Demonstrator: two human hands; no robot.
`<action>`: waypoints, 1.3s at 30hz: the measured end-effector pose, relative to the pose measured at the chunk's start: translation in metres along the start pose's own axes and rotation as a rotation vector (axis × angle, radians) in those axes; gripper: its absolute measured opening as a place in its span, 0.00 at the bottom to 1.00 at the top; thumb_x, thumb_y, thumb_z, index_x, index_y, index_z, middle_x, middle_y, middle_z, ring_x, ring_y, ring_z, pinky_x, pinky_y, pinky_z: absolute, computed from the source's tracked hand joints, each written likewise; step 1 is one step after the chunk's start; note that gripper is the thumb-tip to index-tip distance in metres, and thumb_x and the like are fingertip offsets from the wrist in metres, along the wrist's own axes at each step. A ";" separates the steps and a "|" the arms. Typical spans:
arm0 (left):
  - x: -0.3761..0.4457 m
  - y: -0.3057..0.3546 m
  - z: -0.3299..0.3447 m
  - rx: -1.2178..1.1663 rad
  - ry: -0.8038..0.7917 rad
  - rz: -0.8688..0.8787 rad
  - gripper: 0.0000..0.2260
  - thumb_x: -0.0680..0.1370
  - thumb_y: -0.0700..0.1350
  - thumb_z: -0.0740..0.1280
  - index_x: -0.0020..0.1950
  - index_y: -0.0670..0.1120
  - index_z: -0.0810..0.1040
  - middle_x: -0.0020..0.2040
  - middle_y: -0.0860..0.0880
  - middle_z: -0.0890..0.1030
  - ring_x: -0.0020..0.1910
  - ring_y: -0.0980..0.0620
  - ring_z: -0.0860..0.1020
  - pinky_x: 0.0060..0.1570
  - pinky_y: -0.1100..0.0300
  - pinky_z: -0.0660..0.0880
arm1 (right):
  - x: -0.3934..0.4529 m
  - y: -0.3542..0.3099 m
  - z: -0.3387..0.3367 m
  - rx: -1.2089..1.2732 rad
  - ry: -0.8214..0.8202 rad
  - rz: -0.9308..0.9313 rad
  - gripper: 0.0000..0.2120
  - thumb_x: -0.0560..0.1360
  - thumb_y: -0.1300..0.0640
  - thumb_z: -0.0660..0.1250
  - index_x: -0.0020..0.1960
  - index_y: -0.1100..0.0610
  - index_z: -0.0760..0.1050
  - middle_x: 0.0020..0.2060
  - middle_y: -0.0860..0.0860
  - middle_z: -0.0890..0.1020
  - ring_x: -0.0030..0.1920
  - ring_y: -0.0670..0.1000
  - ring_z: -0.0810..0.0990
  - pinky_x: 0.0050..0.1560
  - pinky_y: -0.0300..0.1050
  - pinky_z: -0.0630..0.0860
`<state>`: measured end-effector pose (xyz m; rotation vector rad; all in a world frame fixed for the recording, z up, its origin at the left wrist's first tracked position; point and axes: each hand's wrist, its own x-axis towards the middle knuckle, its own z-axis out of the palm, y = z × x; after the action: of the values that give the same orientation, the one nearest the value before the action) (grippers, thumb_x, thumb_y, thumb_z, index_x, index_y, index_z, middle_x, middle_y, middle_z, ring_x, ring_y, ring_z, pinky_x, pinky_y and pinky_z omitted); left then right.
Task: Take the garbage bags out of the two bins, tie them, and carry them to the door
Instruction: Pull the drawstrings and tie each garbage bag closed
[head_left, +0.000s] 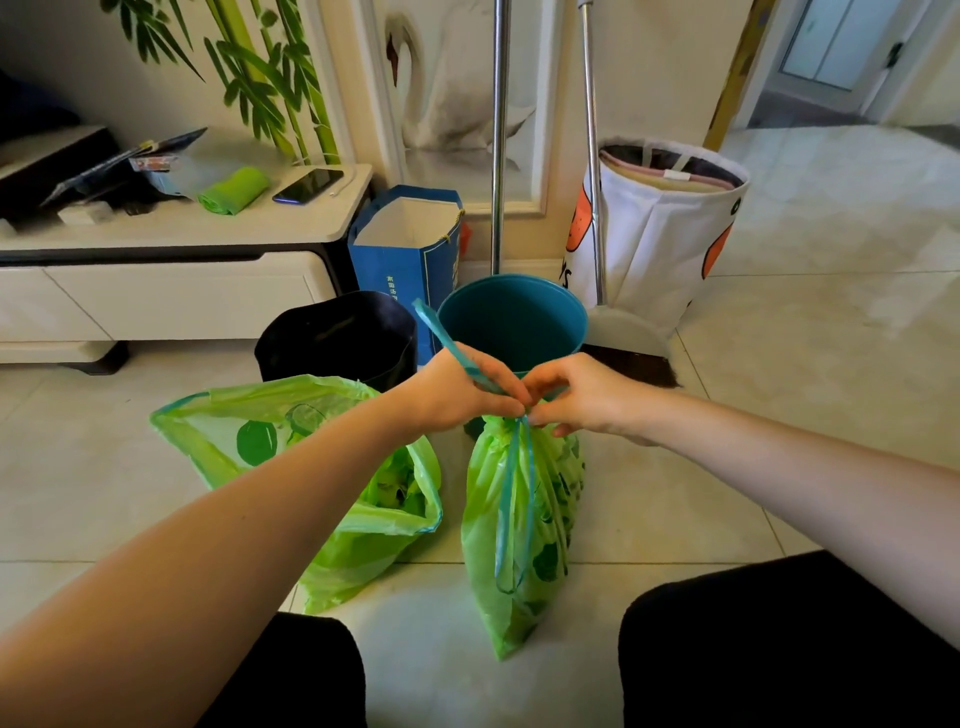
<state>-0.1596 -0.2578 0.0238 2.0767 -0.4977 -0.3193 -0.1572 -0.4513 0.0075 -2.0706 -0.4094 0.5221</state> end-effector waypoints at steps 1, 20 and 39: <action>0.000 0.000 -0.001 0.021 0.004 0.024 0.07 0.69 0.35 0.75 0.46 0.41 0.86 0.44 0.42 0.85 0.43 0.50 0.82 0.48 0.60 0.80 | 0.002 0.000 0.003 -0.010 0.017 -0.016 0.09 0.71 0.59 0.70 0.48 0.46 0.80 0.46 0.47 0.82 0.45 0.43 0.81 0.38 0.34 0.78; -0.009 0.000 0.000 0.721 0.127 0.292 0.06 0.70 0.39 0.70 0.47 0.43 0.78 0.43 0.47 0.80 0.41 0.44 0.78 0.38 0.51 0.75 | 0.009 -0.005 0.012 0.062 0.041 0.046 0.03 0.74 0.59 0.69 0.47 0.55 0.80 0.41 0.50 0.82 0.40 0.46 0.81 0.38 0.36 0.80; -0.011 -0.002 -0.005 0.625 0.193 0.433 0.06 0.74 0.44 0.72 0.44 0.41 0.80 0.38 0.47 0.82 0.36 0.47 0.79 0.37 0.54 0.77 | 0.005 -0.004 0.000 0.023 0.114 0.006 0.01 0.74 0.56 0.69 0.43 0.52 0.79 0.38 0.48 0.81 0.37 0.43 0.80 0.37 0.37 0.80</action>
<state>-0.1665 -0.2478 0.0248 2.4748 -0.9995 0.3330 -0.1533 -0.4470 0.0103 -2.0688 -0.3290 0.4075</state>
